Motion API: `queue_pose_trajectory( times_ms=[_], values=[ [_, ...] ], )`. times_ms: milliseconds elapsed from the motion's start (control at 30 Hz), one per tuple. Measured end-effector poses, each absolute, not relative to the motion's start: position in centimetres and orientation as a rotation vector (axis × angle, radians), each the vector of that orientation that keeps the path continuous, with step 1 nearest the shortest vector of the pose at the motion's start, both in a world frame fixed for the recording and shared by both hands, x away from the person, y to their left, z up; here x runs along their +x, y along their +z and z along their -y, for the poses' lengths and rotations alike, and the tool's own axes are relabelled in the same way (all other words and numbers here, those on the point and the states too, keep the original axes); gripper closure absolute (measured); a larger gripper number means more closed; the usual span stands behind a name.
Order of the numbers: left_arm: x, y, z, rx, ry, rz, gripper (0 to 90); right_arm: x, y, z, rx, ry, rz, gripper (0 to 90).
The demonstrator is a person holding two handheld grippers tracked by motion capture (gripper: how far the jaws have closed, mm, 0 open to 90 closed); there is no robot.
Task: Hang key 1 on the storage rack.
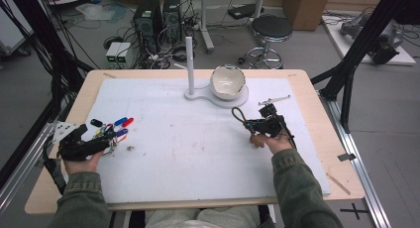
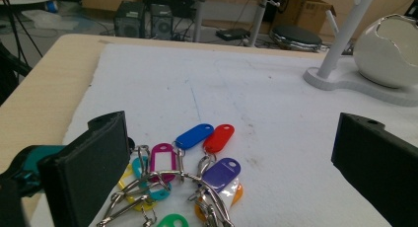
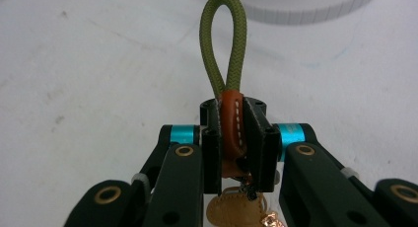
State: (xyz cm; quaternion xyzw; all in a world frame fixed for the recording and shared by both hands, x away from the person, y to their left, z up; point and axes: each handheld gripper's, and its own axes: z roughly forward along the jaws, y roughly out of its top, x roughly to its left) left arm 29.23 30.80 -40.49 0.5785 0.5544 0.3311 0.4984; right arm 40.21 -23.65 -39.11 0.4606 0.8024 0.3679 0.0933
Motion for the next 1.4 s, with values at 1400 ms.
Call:
queue_pose_trajectory(
  times_ms=[1400],
  values=[
    [29.5,-40.6,-30.8,1.395,0.778,-1.330,1.7,43.1,-29.2,19.1,1.250,1.346,-2.338,78.5]
  ],
)
